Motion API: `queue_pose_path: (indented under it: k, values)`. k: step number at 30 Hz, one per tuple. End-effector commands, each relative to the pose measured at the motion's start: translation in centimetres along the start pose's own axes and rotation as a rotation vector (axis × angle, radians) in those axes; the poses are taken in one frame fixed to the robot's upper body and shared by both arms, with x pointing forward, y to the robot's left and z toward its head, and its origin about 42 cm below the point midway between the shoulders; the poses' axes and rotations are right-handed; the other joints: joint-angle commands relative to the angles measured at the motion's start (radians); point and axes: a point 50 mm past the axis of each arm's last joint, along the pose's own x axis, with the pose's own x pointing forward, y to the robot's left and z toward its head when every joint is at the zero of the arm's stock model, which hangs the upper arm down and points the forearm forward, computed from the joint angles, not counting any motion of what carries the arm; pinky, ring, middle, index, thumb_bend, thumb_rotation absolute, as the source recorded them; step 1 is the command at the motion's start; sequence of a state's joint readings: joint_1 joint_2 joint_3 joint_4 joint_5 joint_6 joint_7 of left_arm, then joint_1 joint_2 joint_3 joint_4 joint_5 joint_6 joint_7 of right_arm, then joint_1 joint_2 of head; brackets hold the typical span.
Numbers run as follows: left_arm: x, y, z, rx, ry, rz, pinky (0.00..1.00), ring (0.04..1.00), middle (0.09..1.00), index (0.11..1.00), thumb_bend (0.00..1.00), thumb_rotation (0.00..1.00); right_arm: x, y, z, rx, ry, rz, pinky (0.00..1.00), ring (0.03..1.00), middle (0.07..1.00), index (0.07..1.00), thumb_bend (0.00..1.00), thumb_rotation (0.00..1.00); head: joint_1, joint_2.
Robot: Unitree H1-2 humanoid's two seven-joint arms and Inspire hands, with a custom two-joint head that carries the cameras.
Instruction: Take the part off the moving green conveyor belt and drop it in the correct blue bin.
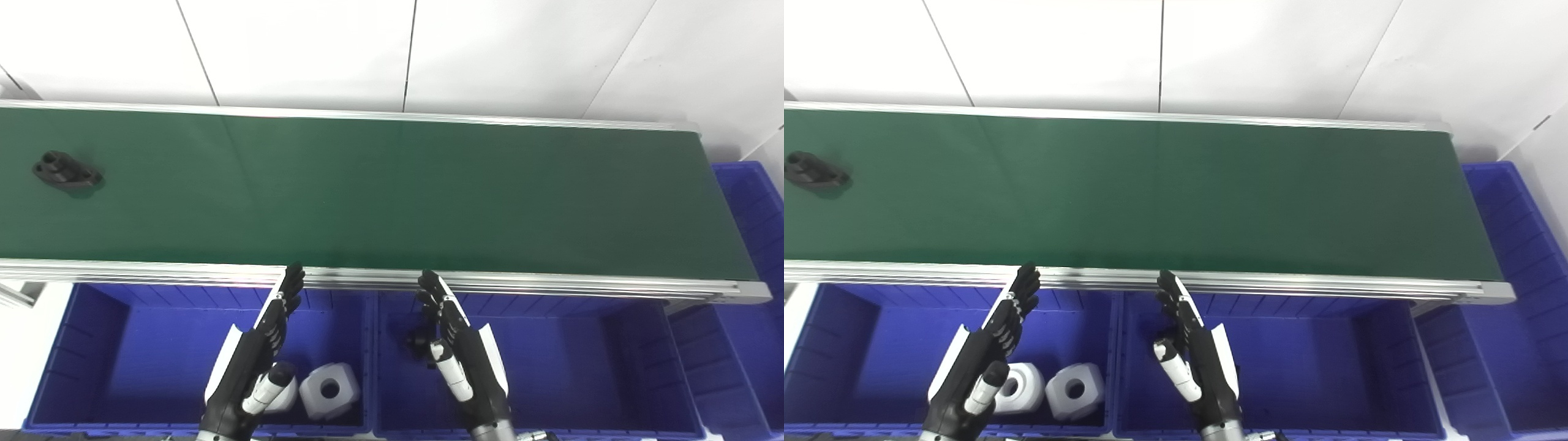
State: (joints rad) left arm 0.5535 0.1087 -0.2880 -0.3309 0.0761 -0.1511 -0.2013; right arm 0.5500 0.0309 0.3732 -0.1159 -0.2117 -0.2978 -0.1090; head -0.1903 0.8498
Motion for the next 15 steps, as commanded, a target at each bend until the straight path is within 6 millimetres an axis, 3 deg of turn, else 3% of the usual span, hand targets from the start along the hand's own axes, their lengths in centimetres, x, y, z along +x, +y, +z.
queue_pose_path:
  k: [1,15]
  values:
    - [0.2,-0.2,0.7,0.01,-0.04,0.007,0.98,1.0,1.0,1.0,0.97,0.93,0.1,1.6,1.5,0.054,-0.082,0.007,0.9,0.9,0.929,0.949,0.85,0.99,-0.001,0.0]
    - [1.3,-0.4,-0.1,0.018,-0.061,-0.018,1.0,1.0,1.0,1.0,0.95,0.92,0.3,1.6,1.4,0.051,-0.073,0.01,0.9,0.901,0.928,0.948,0.86,0.98,-0.007,-0.001]
